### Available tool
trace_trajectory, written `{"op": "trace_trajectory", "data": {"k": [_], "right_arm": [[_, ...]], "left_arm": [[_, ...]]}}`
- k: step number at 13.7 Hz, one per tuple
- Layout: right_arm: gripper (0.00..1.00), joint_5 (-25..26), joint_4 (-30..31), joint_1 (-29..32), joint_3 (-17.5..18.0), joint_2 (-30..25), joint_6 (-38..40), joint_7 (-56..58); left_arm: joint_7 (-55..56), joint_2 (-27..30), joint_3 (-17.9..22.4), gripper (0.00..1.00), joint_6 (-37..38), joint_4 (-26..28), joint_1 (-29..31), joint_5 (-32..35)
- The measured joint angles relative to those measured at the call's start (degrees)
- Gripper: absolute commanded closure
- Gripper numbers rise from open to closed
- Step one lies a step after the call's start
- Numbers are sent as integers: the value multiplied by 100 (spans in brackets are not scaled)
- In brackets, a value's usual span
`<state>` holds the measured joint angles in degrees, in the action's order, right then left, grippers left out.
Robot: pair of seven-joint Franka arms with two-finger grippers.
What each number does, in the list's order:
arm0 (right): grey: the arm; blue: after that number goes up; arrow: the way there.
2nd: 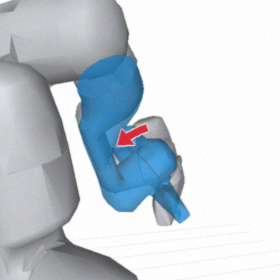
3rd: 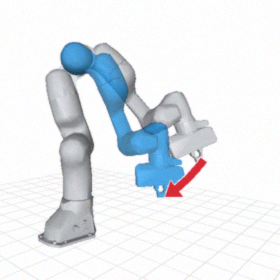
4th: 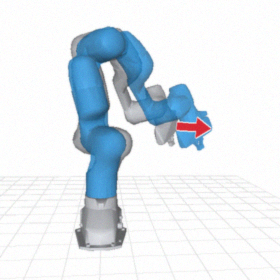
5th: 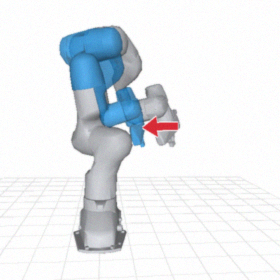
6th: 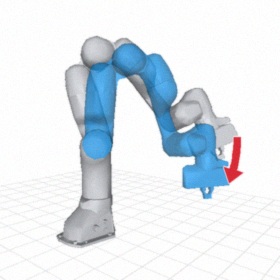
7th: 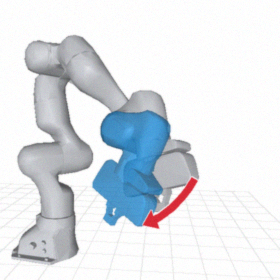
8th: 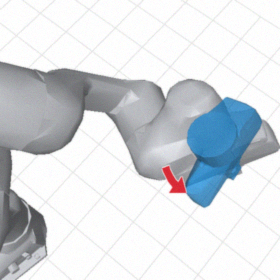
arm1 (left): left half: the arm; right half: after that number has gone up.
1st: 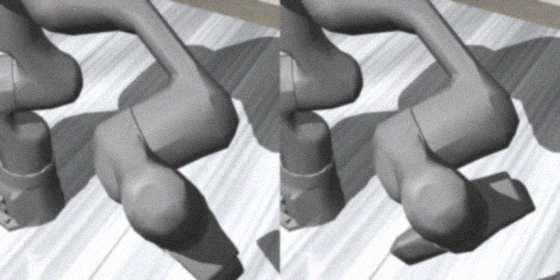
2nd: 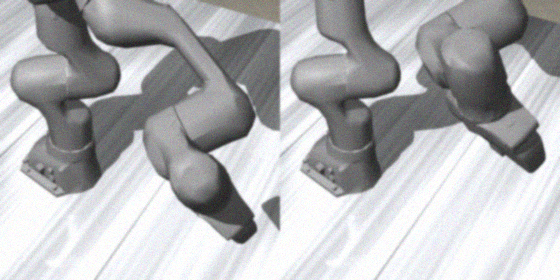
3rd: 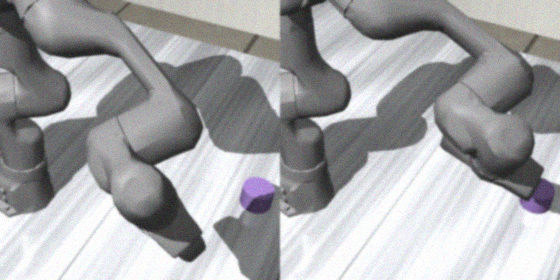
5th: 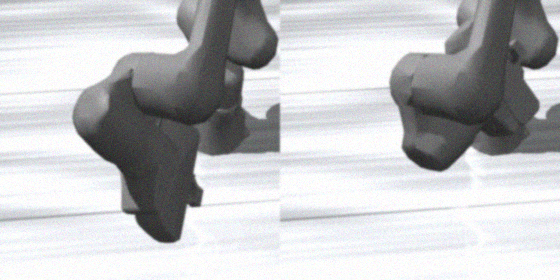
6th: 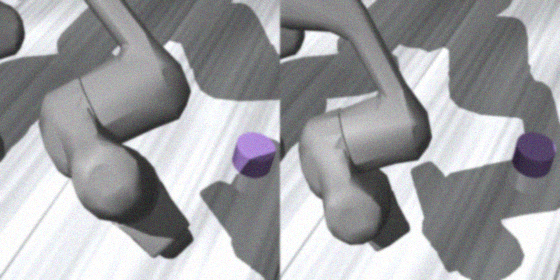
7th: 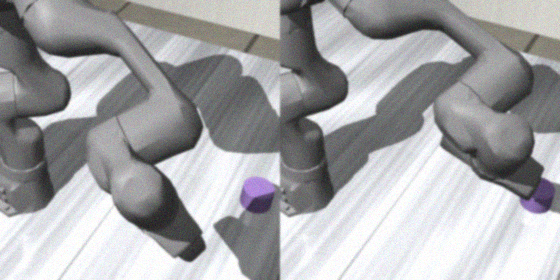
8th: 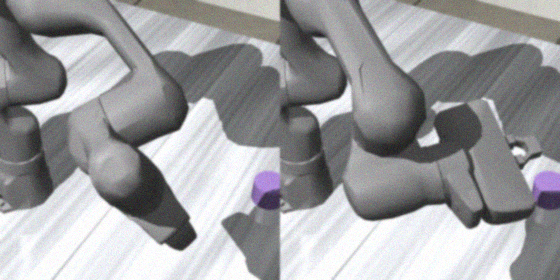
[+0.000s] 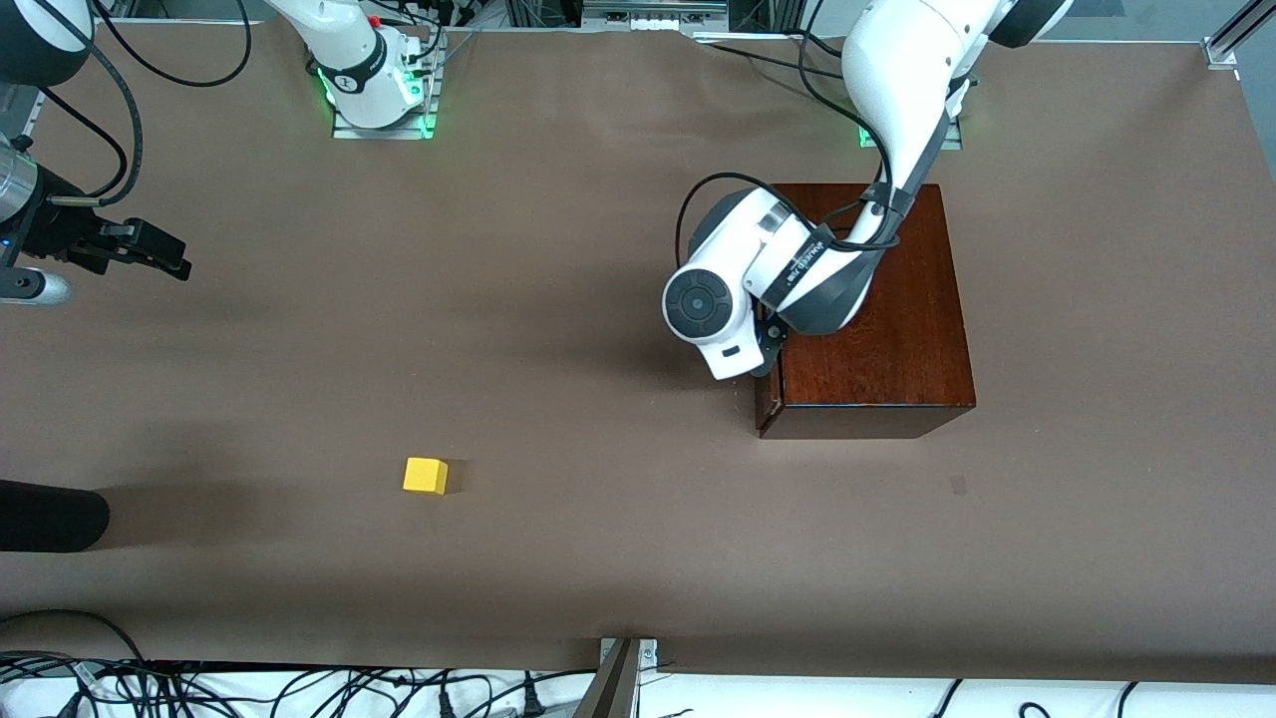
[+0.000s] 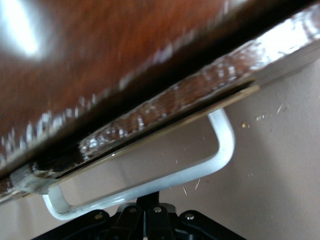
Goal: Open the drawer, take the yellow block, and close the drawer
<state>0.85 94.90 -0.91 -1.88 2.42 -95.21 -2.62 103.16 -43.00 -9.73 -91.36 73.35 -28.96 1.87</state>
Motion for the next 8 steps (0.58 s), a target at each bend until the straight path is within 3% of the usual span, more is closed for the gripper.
{"op": "trace_trajectory", "data": {"k": [4,5,6,8], "right_arm": [[0,-6,0,0,3,4,-1,-2],[0,-6,0,0,4,9,-1,-3],[0,-6,0,0,6,15,-1,-4],[0,-6,0,0,6,26,-1,-7]], "left_arm": [[-82,35,0,100,10,5,47,21],[-99,77,-5,67,8,-6,47,22],[-111,146,-10,1,12,-39,47,22],[-121,359,-26,0,57,-178,46,22]]}}
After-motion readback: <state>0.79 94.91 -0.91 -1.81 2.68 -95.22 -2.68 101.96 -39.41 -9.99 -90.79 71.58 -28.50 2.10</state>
